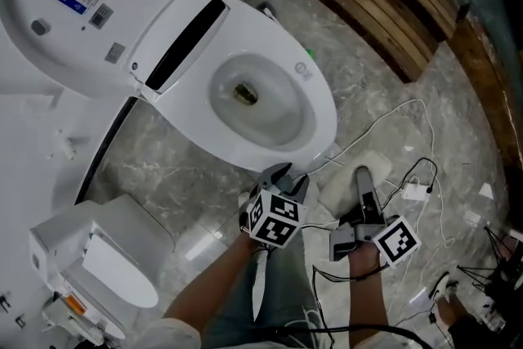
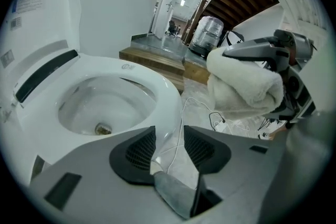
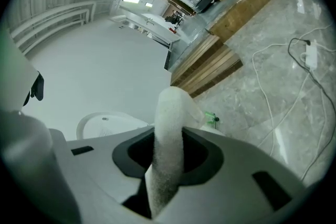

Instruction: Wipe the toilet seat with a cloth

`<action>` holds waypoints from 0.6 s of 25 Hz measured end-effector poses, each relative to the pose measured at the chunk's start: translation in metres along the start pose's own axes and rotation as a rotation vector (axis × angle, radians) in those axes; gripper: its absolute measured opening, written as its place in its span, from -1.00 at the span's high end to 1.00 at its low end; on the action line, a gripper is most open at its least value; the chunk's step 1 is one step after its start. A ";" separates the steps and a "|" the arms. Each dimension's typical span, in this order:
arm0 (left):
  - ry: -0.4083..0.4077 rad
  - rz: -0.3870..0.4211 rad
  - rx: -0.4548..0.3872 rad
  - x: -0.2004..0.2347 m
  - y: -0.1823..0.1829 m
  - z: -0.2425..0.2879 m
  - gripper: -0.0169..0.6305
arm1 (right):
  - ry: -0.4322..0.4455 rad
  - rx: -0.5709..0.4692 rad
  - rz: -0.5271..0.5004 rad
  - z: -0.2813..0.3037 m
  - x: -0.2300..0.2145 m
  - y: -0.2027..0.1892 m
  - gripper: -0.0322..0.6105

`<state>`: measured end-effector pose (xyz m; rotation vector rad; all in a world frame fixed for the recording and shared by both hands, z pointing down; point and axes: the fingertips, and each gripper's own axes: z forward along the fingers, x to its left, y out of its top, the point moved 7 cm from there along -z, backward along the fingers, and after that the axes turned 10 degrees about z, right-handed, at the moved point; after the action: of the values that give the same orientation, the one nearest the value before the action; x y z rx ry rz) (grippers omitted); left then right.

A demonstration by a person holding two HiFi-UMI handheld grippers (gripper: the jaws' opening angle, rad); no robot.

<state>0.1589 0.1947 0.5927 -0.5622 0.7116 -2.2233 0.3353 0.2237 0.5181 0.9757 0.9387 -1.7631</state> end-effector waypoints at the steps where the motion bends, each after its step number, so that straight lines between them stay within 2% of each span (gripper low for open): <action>1: 0.000 -0.010 0.003 0.001 -0.003 0.005 0.36 | -0.002 0.003 0.001 0.002 -0.005 -0.001 0.59; 9: -0.035 -0.155 0.034 0.015 -0.027 0.037 0.36 | -0.030 0.047 -0.011 0.005 -0.031 -0.008 0.59; 15: -0.026 -0.174 0.063 0.019 -0.035 0.050 0.36 | -0.031 0.068 -0.014 0.016 -0.035 -0.003 0.59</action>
<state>0.1579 0.1855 0.6560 -0.6413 0.5964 -2.3860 0.3389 0.2220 0.5561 0.9835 0.8733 -1.8275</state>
